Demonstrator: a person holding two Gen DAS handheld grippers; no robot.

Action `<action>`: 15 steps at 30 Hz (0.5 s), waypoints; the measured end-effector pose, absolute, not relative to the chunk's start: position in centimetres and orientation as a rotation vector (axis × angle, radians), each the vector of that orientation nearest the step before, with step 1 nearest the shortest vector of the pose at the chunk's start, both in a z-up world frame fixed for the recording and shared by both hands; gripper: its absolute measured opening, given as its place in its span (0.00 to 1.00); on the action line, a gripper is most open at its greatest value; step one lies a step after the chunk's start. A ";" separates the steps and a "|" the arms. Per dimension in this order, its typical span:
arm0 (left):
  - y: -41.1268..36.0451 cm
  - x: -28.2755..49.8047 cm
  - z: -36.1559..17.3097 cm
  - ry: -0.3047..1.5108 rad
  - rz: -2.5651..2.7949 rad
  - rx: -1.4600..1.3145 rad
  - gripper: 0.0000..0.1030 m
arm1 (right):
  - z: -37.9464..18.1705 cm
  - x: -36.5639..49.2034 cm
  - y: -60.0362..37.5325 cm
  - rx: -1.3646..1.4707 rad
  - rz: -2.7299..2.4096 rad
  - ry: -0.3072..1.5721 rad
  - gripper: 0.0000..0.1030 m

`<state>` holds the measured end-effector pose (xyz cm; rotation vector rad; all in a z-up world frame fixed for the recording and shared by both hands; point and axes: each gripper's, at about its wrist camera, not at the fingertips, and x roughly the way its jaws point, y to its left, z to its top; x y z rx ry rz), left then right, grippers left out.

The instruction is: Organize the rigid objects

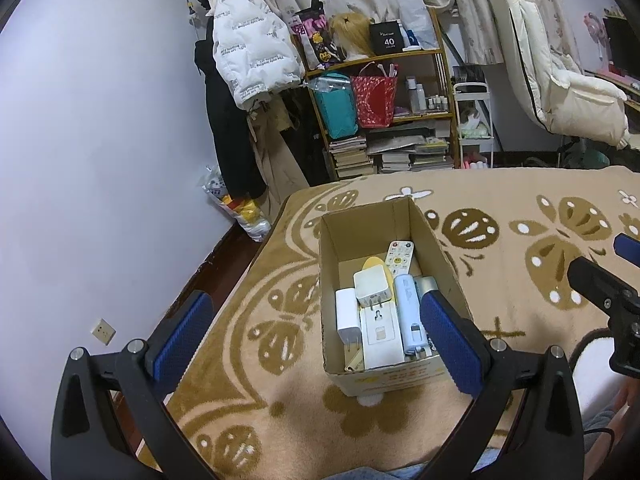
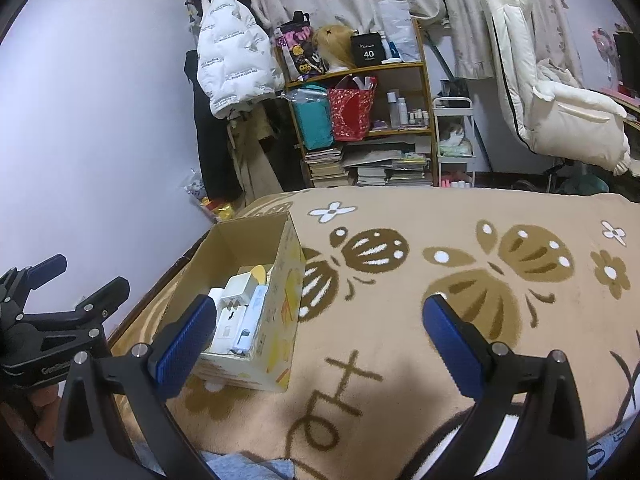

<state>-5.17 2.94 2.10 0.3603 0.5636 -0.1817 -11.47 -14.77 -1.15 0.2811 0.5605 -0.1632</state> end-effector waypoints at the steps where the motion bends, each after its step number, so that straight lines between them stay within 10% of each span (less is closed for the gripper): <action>1: 3.0 -5.1 2.1 0.564 -0.181 0.359 1.00 | -1.2 -11.5 -14.8 0.281 -0.164 0.559 1.00; 15: 2.5 -5.2 1.5 0.563 -0.168 0.394 1.00 | -1.4 -11.3 -14.9 0.270 -0.163 0.562 1.00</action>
